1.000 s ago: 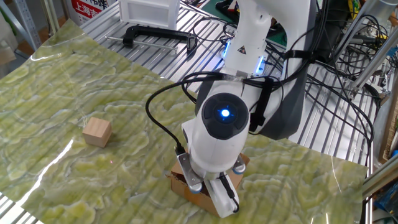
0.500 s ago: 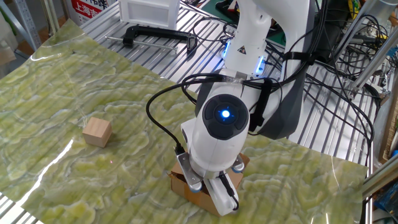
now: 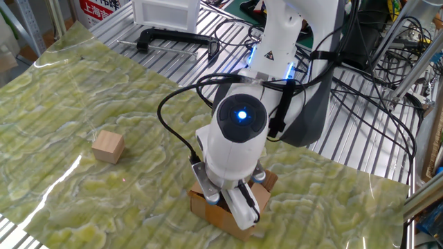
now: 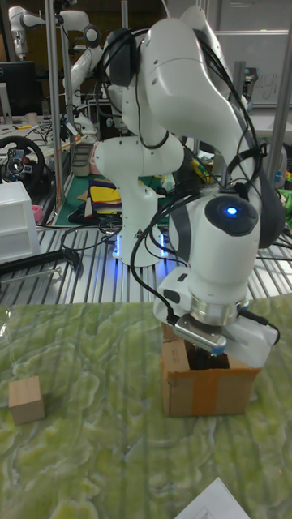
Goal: Open a box
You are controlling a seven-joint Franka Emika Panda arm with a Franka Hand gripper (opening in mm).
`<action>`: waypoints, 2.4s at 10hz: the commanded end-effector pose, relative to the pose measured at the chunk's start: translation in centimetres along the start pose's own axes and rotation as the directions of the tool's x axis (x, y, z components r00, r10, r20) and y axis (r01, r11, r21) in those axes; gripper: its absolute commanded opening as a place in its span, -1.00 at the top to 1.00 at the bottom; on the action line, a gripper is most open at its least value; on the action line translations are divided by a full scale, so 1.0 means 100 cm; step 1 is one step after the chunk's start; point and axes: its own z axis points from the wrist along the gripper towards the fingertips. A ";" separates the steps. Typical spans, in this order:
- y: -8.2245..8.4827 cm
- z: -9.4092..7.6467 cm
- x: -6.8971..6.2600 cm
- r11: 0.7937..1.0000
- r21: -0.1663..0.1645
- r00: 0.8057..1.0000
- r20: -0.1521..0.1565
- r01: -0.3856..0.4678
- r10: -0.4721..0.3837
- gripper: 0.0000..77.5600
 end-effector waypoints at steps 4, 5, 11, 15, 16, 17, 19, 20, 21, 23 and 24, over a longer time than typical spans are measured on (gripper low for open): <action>-0.028 -0.003 -0.013 0.999 0.004 0.999 -0.002 0.044 -0.044 1.00; -0.033 -0.006 -0.016 0.999 0.008 0.999 -0.008 0.050 -0.050 1.00; -0.053 -0.026 -0.021 0.994 0.033 0.994 -0.008 0.108 -0.108 1.00; -0.071 -0.026 -0.037 0.989 0.037 0.989 -0.004 0.146 -0.146 1.00; -0.074 -0.024 -0.042 0.987 0.036 0.988 -0.003 0.154 -0.154 1.00; -0.078 -0.021 -0.046 0.986 0.034 0.987 -0.002 0.164 -0.164 1.00; -0.080 -0.016 -0.051 0.986 0.028 0.987 -0.005 0.162 -0.162 1.00; -0.079 -0.014 -0.051 0.987 0.025 0.988 -0.006 0.157 -0.157 1.00; -0.076 -0.008 -0.050 0.989 0.024 0.989 -0.002 0.148 -0.148 1.00; -0.070 0.005 -0.046 0.990 0.018 0.990 0.000 0.141 -0.141 1.00; -0.068 0.010 -0.046 0.990 0.018 0.990 0.003 0.139 -0.139 1.00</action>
